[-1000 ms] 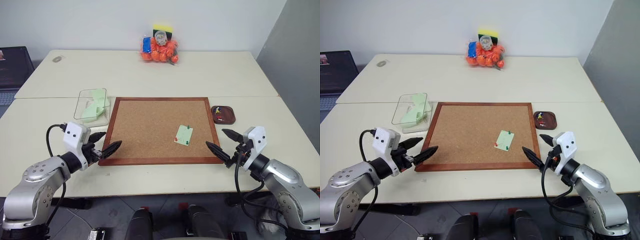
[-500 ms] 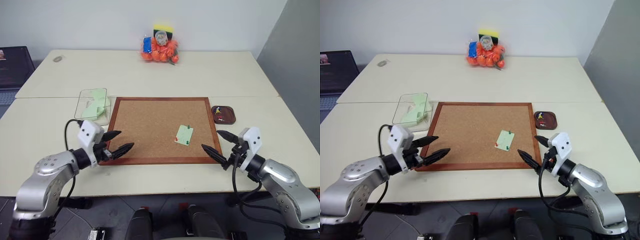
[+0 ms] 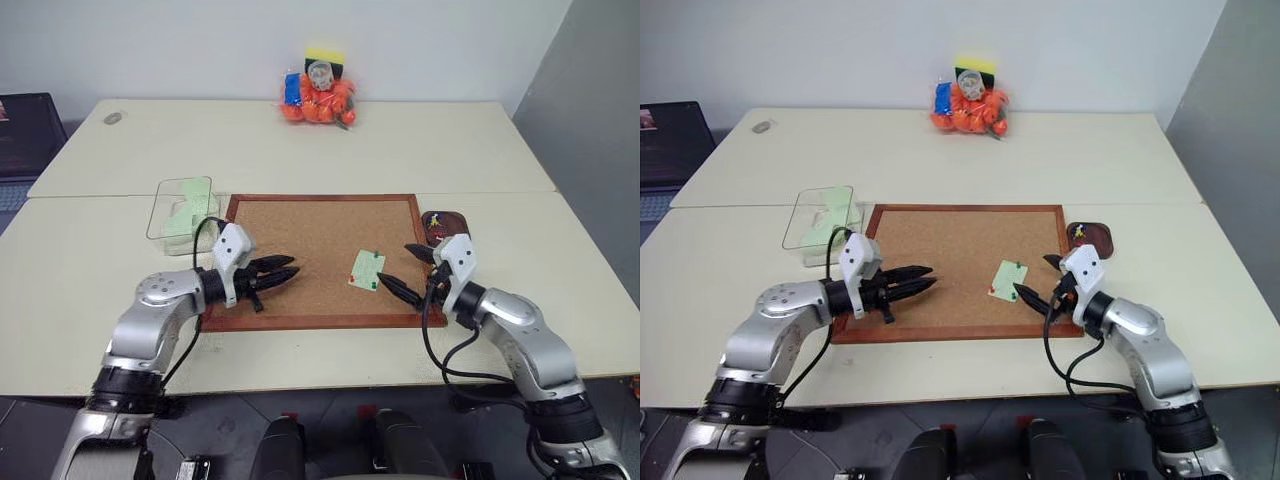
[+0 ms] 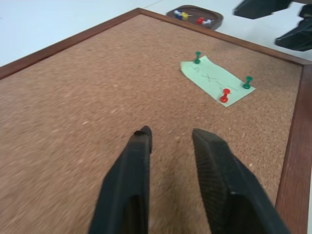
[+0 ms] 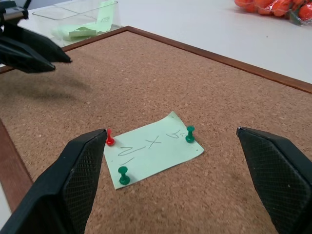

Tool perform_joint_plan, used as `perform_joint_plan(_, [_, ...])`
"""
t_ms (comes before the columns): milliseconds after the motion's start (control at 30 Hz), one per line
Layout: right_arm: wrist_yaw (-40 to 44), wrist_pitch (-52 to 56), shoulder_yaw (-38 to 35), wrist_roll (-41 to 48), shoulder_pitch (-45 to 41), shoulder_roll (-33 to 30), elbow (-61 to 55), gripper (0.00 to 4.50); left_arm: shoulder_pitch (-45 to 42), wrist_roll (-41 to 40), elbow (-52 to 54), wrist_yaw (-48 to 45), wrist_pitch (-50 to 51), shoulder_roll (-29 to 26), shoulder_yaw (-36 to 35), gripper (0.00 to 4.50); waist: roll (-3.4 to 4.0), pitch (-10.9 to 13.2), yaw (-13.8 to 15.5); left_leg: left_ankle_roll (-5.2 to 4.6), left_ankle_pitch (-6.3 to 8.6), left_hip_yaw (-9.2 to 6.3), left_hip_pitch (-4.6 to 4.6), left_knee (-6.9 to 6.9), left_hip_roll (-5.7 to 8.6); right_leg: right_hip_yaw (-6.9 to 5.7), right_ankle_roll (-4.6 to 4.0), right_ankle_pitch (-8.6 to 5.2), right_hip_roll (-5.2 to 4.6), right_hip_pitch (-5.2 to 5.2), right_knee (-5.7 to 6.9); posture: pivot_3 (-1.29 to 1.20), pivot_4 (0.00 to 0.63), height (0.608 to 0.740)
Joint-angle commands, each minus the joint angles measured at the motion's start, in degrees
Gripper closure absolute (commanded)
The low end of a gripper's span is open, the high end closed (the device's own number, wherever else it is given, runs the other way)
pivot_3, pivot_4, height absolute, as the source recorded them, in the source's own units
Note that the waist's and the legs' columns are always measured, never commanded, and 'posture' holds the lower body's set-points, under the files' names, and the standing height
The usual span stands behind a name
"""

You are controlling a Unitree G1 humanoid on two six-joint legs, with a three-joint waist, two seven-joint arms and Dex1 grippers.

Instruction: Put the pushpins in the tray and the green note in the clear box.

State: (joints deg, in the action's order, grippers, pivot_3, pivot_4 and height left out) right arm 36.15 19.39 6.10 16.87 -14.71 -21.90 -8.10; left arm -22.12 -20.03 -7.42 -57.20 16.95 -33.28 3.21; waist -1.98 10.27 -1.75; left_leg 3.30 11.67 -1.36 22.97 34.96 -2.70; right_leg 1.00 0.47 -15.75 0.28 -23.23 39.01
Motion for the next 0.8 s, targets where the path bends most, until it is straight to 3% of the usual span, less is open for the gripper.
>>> perform_joint_plan(33, [-0.02, -2.88, 1.36, -1.54, -3.66, 2.0, 2.36, 0.0, -2.81, 1.91, -4.31, -2.19, -4.04, 1.38, 1.49, 4.32, 0.0, 0.0, -0.06, 0.0, 0.0, 0.0, 0.0, 0.0, 0.0, 0.01, 0.01, 0.01, 0.01, -0.01, 0.01, 0.0, 0.15, 0.74])
perform_joint_plan(233, [-0.73, -5.01, 2.09, -3.59, -7.22, 4.87, 8.21, 0.0, -4.08, 4.25, -10.21, -3.31, -7.6, 4.24, 3.27, 4.41, 0.0, 0.0, 0.06, 0.0, 0.0, -0.01, 0.02, 0.0, -0.01, 0.0, 0.01, 0.01, 0.03, 0.0, 0.0, 0.0, 0.15, 0.74])
perform_joint_plan(633, [-2.08, -7.06, 0.9, -5.43, -11.17, 8.26, 19.09, 0.0, -2.39, 9.2, -16.74, -4.01, -11.75, 4.73, 6.14, 4.41, 0.18, -0.22, 0.05, 0.0, 0.0, 0.01, -0.09, 0.02, -0.01, 0.03, 0.03, 0.03, 0.02, 0.07, 0.03, 0.0, 0.15, 0.74])
perform_joint_plan(733, [-2.22, -7.77, 0.45, -5.68, -11.92, 8.55, 22.06, 0.44, -2.86, 8.96, -16.76, -3.97, -11.63, 4.54, 5.72, 4.5, 0.19, -0.23, 0.03, 0.0, 0.0, 0.01, -0.09, 0.02, -0.01, 0.03, 0.03, 0.03, 0.02, 0.08, 0.04, 0.0, 0.15, 0.74])
perform_joint_plan(800, [-2.25, -8.34, 0.4, -6.0, -12.42, 8.57, 23.48, 0.99, -3.18, 9.04, -17.15, -3.84, -11.79, 4.44, 5.46, 4.5, 0.2, -0.24, 0.03, 0.0, 0.0, 0.01, -0.1, 0.02, -0.01, 0.03, 0.03, 0.03, 0.02, 0.08, 0.04, 0.0, 0.15, 0.74])
